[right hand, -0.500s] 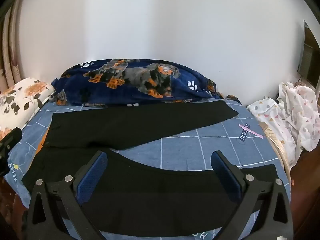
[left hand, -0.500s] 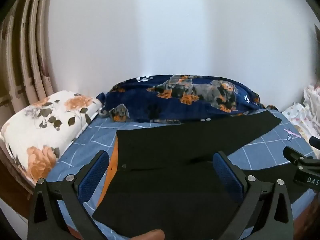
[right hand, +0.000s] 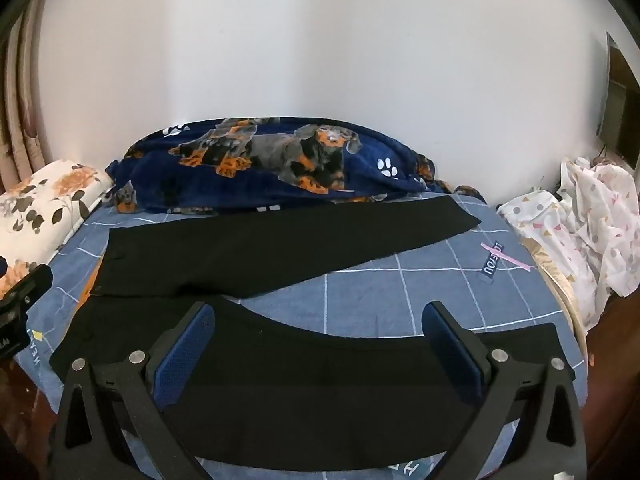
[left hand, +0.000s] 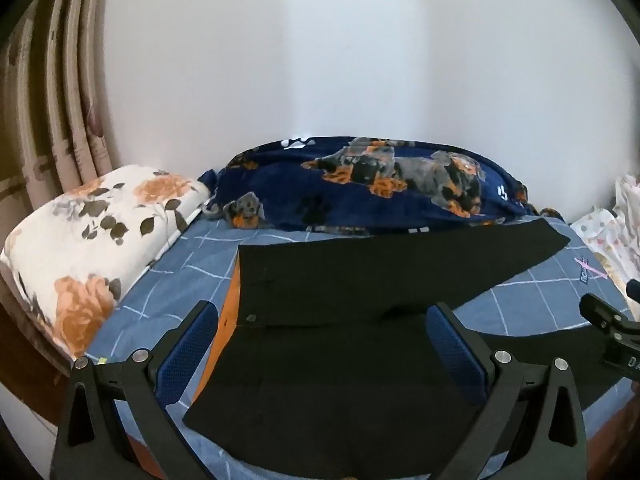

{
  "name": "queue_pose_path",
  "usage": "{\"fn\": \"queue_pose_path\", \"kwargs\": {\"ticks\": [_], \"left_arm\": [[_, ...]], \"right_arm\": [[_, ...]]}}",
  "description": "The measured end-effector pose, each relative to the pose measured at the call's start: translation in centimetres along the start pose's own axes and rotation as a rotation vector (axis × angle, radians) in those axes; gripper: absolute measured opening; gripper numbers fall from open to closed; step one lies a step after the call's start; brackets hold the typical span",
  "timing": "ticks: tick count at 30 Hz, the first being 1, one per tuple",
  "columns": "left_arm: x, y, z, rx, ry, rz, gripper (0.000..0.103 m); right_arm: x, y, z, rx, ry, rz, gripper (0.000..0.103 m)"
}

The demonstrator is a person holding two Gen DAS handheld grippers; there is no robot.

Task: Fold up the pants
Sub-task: 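Move both grippers over the black pants toward the waistband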

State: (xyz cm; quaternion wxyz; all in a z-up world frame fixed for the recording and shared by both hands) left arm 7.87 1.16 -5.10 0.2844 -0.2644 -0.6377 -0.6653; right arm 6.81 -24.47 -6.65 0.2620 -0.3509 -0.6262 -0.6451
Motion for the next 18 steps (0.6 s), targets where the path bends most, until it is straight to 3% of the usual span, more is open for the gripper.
{"fn": "queue_pose_path", "kwargs": {"ticks": [8, 14, 18], "left_arm": [[-1.2, -0.1, 0.6, 0.018, -0.011, 0.049, 0.103], [-2.9, -1.5, 2.5, 0.115, -0.04, 0.099, 0.103], [-4.3, -2.4, 3.2, 0.058, -0.014, 0.107, 0.103]], "right_arm": [[-0.2, -0.2, 0.2, 0.005, 0.014, 0.0, 0.103], [-0.5, -0.6, 0.6, 0.007, 0.041, 0.021, 0.103], [-1.0, -0.7, 0.2, -0.01, 0.052, 0.037, 0.103]]}}
Point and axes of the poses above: each gripper's, at about its wrist camera, not at the fingertips, and x roughly against the way its jaws point, z to its left, y to its top, the point moved 9 cm from there along -x, roughly the way its jaws point, and after that the axes turned 12 degrees about z, right-handed, at the moved point
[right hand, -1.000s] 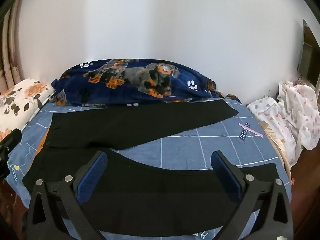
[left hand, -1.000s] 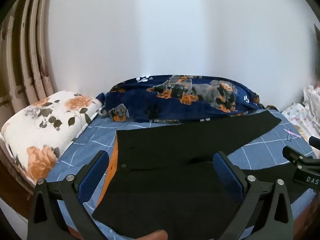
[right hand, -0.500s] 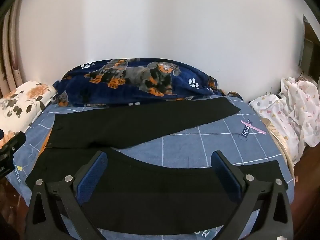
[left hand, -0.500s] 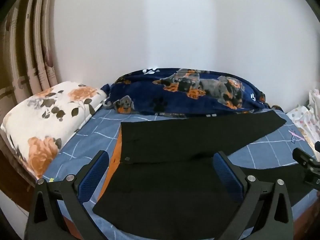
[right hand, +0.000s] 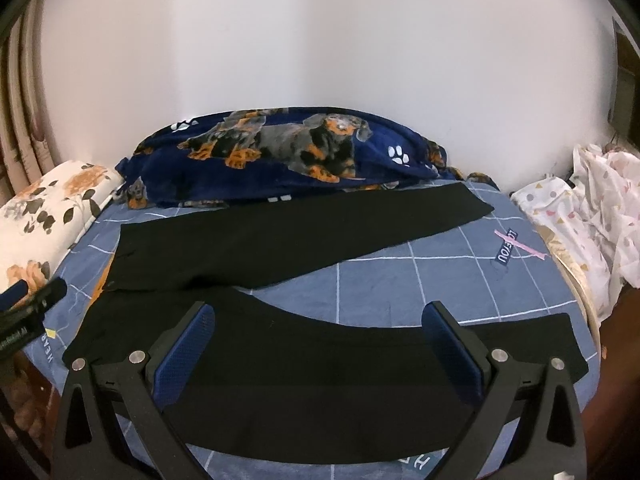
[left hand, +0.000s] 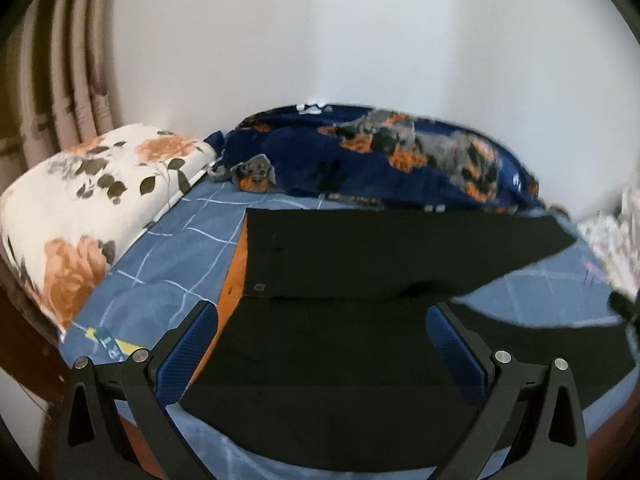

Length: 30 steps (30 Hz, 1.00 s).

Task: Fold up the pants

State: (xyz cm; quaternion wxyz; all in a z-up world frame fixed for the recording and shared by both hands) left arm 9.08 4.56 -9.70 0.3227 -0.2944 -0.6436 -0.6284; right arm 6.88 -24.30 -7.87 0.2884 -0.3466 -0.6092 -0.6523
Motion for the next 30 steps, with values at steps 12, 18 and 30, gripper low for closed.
{"fn": "queue_pose_path", "kwargs": {"ticks": [12, 18, 30], "left_arm": [[-4.7, 2.1, 4.7, 0.023, -0.085, 0.002, 0.102], [-7.9, 3.8, 6.5, 0.007, -0.051, 0.056, 0.102], [-18.9, 10.8, 12.4, -0.015, -0.108, 0.142, 0.095]], "right_arm": [[-2.0, 0.1, 0.3, -0.005, 0.023, 0.038, 0.103], [-3.4, 0.3, 0.5, 0.007, 0.014, 0.061, 0.103], [-7.2, 0.0, 0.5, 0.01, 0.023, 0.124, 0.103]]}}
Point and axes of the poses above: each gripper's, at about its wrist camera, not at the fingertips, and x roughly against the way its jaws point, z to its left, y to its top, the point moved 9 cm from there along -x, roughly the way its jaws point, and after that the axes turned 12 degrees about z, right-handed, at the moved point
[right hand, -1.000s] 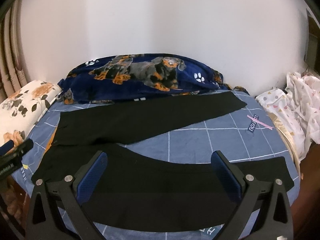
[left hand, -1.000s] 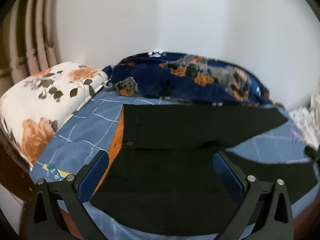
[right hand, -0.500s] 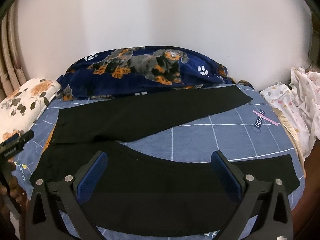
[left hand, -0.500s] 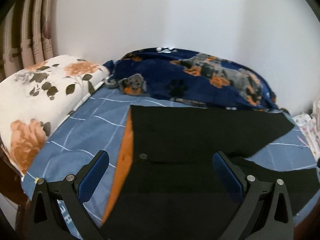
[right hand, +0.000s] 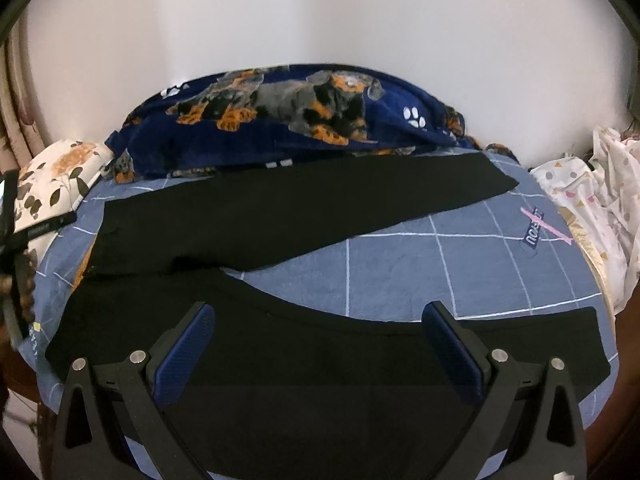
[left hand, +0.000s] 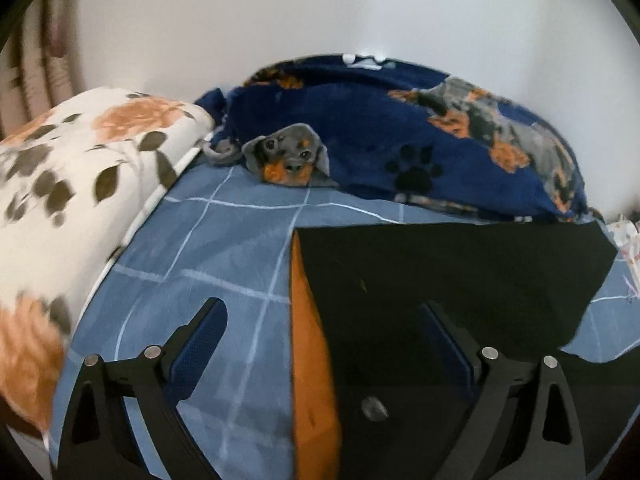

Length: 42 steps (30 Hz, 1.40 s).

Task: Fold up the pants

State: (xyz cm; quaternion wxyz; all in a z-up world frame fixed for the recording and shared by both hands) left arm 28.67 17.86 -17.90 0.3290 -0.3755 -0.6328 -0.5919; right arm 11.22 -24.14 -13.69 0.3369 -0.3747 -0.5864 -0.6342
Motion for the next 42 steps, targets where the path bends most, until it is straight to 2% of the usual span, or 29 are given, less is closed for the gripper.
{"fn": "queue_pose_path", "kwargs": {"ticks": [2, 3, 4, 5, 7, 9, 10, 13, 19, 23, 25, 26, 28, 31, 35, 37, 39, 42], "left_arm": [[-1.9, 1.3, 0.6, -0.016, -0.054, 0.025, 0.093], [-2.8, 2.0, 0.9, -0.018, -0.07, 0.037, 0.09], [-3.5, 2.6, 1.1, -0.03, -0.08, 0.045, 0.082], [-4.1, 3.0, 1.2, -0.042, -0.075, 0.053, 0.076], [-5.7, 4.0, 1.6, -0.048, -0.067, 0.082, 0.072], [-7.1, 4.7, 1.4, -0.067, -0.111, 0.105, 0.051], [-7.6, 4.9, 1.3, -0.085, -0.106, 0.112, 0.047], [-9.1, 5.6, 1.0, -0.142, -0.068, 0.125, 0.047], [-12.0, 5.4, 0.8, -0.185, -0.057, 0.179, 0.048], [-12.0, 5.0, 0.3, -0.201, -0.149, 0.164, 0.04], [-11.7, 5.0, 1.3, -0.121, -0.241, 0.155, 0.018], [-11.5, 5.1, 2.5, -0.043, -0.295, 0.16, 0.012], [-10.9, 5.0, 2.9, -0.021, -0.32, 0.139, 0.011], [-10.4, 4.6, 2.0, -0.077, -0.292, 0.132, 0.011], [-10.7, 5.0, 2.6, -0.072, -0.282, 0.141, 0.014], [-11.3, 5.2, 3.2, -0.058, -0.245, 0.156, 0.026], [-12.0, 5.4, 3.7, -0.056, -0.19, 0.159, 0.056], [-12.6, 5.3, 3.4, -0.079, -0.183, 0.166, 0.06]], "right_arm": [[-0.9, 0.0, 0.0, 0.002, 0.002, 0.015, 0.103], [-1.2, -0.1, 0.0, 0.002, 0.002, 0.019, 0.103], [-1.7, -0.1, -0.1, 0.002, 0.001, 0.026, 0.103], [-2.0, -0.1, -0.2, 0.001, 0.002, 0.031, 0.103], [-2.7, 0.0, -0.3, -0.001, 0.003, 0.043, 0.103], [-3.2, 0.0, -0.5, -0.002, 0.003, 0.052, 0.103], [-3.4, 0.1, -0.5, -0.002, 0.003, 0.055, 0.103], [-3.9, 0.3, -0.5, 0.001, 0.001, 0.062, 0.103], [-4.8, 0.5, -0.3, 0.01, 0.006, 0.078, 0.103], [-5.0, 0.5, -0.2, 0.012, 0.01, 0.08, 0.103], [-5.3, 0.5, -0.1, 0.009, 0.013, 0.086, 0.103], [-5.4, 0.5, -0.1, 0.005, 0.019, 0.09, 0.103], [-5.5, 0.6, 0.1, -0.005, 0.034, 0.093, 0.103], [-5.4, 0.6, 0.1, -0.006, 0.035, 0.091, 0.103], [-5.4, 0.6, 0.2, -0.009, 0.041, 0.094, 0.103], [-5.4, 0.5, 0.3, -0.005, 0.043, 0.095, 0.103], [-5.4, 0.5, 0.5, 0.004, 0.043, 0.095, 0.103], [-5.5, 0.6, 0.7, 0.011, 0.046, 0.09, 0.103]]}}
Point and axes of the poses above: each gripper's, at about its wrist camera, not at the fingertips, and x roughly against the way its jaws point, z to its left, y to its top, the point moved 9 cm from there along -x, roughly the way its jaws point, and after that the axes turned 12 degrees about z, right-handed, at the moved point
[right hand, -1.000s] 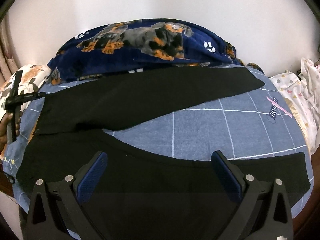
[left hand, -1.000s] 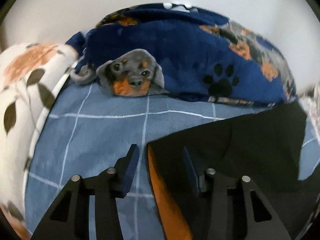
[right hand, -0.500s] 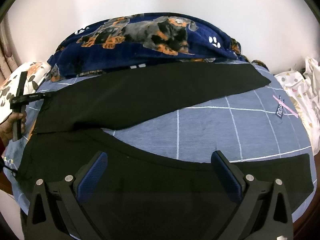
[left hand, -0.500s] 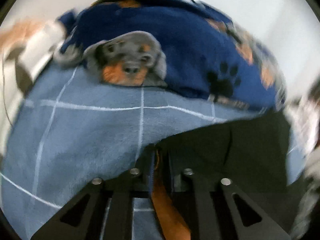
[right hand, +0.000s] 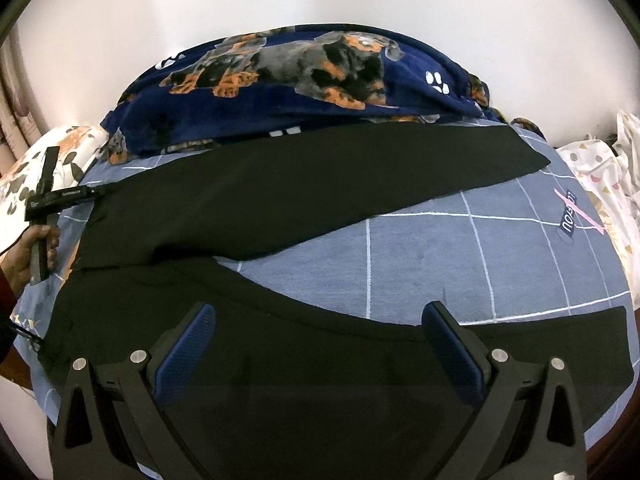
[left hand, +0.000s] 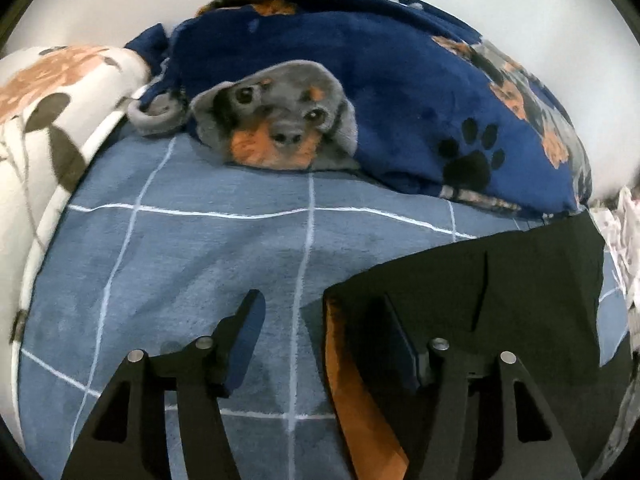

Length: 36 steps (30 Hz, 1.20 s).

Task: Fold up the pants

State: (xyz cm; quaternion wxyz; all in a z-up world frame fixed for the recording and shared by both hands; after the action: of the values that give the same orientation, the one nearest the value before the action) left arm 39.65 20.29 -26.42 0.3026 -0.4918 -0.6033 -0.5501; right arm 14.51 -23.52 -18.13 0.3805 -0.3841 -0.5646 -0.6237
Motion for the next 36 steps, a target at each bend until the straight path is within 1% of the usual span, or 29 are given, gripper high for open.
{"fn": "queue_pose_path", "kwargs": {"ticks": [2, 3, 4, 5, 6, 7, 9, 11, 12, 14, 15, 17, 19, 22, 23, 27, 30, 33, 34, 35, 36], "left_arm": [[-0.4, 0.0, -0.3, -0.02, 0.0, 0.003, 0.061], [-0.4, 0.1, -0.7, -0.031, -0.018, -0.001, 0.061], [-0.5, 0.1, -1.3, -0.04, -0.062, 0.003, 0.061], [-0.5, 0.2, -1.7, -0.045, -0.08, 0.002, 0.044], [-0.6, 0.2, -2.3, -0.065, -0.08, 0.006, 0.018], [-0.5, 0.3, -2.6, -0.08, -0.055, -0.002, 0.018], [-0.3, 0.4, -2.8, -0.086, -0.033, -0.01, 0.011], [0.3, 0.3, -2.8, -0.072, -0.022, -0.024, 0.008], [0.9, 0.2, -3.0, -0.066, -0.018, -0.047, 0.008], [3.4, 0.0, -4.1, -0.082, -0.001, -0.133, 0.008], [4.8, -0.4, -4.9, -0.09, 0.001, -0.173, 0.008], [7.1, -1.1, -6.2, -0.095, -0.017, -0.228, 0.008], [10.2, -2.9, -8.6, -0.131, -0.02, -0.307, 0.008], [13.4, -5.7, -11.4, -0.169, -0.049, -0.365, 0.008], [14.5, -7.1, -12.3, -0.185, -0.059, -0.382, 0.008], [16.9, -11.6, -15.6, -0.226, -0.094, -0.398, 0.008], [17.2, -14.9, -17.3, -0.226, -0.123, -0.373, 0.008], [16.6, -17.1, -18.4, -0.209, -0.153, -0.332, 0.008], [16.4, -17.6, -18.6, -0.201, -0.159, -0.323, 0.008], [16.2, -18.1, -18.7, -0.193, -0.166, -0.315, 0.008], [16.1, -18.3, -18.8, -0.186, -0.169, -0.309, 0.008]], "right_arm": [[-0.3, 0.0, 0.1, 0.003, 0.0, 0.006, 0.103], [-0.4, 0.0, 0.2, 0.003, 0.001, 0.01, 0.103], [-0.5, 0.0, 0.3, 0.004, 0.002, 0.013, 0.103], [-0.7, -0.1, 0.4, 0.005, 0.003, 0.016, 0.103], [-0.7, 0.0, 0.4, 0.006, 0.003, 0.017, 0.103], [-0.8, 0.0, 0.5, 0.008, 0.002, 0.018, 0.103], [-0.9, 0.0, 0.5, 0.007, 0.002, 0.018, 0.103], [-1.0, 0.2, 0.6, -0.001, 0.014, 0.018, 0.103], [-1.1, 0.3, 0.6, -0.009, 0.034, 0.022, 0.103], [-1.2, 0.8, 0.6, -0.032, 0.088, 0.035, 0.101], [-1.2, 1.3, 0.6, -0.05, 0.129, 0.039, 0.099], [-1.0, 3.1, 0.6, -0.11, 0.254, 0.041, 0.098], [-0.8, 5.2, 0.2, -0.19, 0.38, 0.033, 0.097], [-1.2, 8.7, -0.6, -0.293, 0.519, 0.025, 0.096], [-1.6, 9.9, -0.7, -0.311, 0.549, 0.03, 0.093], [-4.2, 13.6, -0.9, -0.358, 0.616, 0.08, 0.084], [-6.6, 15.5, -0.9, -0.408, 0.655, 0.135, 0.08], [-9.8, 16.6, -1.5, -0.481, 0.654, 0.188, 0.078], [-10.7, 16.8, -1.8, -0.494, 0.639, 0.198, 0.075], [-11.3, 16.9, -2.1, -0.502, 0.626, 0.206, 0.071], [-12.5, 17.1, -2.1, -0.502, 0.618, 0.234, 0.067]]}}
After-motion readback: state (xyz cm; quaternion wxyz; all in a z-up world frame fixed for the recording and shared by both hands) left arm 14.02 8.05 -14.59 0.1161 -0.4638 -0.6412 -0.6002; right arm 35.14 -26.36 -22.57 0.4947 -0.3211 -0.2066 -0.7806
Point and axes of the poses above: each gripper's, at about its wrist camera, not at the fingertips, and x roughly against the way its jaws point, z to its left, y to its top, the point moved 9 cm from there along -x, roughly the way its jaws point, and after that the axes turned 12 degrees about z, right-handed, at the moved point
